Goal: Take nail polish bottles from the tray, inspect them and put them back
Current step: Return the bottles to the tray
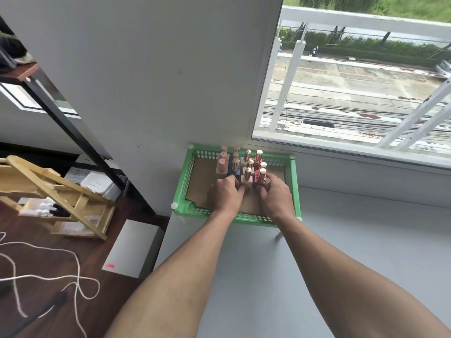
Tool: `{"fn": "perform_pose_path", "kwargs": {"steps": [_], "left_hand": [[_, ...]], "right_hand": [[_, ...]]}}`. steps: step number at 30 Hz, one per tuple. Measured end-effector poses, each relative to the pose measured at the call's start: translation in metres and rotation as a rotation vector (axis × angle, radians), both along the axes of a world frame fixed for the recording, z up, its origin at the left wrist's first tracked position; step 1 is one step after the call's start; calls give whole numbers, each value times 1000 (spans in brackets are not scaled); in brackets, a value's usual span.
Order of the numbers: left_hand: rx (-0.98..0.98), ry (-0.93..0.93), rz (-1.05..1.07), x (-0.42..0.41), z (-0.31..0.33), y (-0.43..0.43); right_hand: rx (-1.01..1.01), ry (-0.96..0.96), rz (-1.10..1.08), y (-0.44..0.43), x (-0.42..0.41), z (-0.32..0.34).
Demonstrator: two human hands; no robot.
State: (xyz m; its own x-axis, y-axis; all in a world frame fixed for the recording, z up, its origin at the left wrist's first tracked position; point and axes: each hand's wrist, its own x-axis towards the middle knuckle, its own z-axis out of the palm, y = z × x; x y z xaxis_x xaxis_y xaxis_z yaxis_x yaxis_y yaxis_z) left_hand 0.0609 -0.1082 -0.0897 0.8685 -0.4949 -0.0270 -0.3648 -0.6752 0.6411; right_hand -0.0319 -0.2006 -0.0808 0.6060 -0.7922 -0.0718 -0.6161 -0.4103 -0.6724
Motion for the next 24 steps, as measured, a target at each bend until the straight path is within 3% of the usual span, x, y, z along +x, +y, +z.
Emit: {"fn": "perform_pose_path", "kwargs": {"steps": [24], "left_hand": [[-100, 167, 62, 3, 7, -4]], "right_hand": [[-49, 21, -11, 3, 12, -7]]}}
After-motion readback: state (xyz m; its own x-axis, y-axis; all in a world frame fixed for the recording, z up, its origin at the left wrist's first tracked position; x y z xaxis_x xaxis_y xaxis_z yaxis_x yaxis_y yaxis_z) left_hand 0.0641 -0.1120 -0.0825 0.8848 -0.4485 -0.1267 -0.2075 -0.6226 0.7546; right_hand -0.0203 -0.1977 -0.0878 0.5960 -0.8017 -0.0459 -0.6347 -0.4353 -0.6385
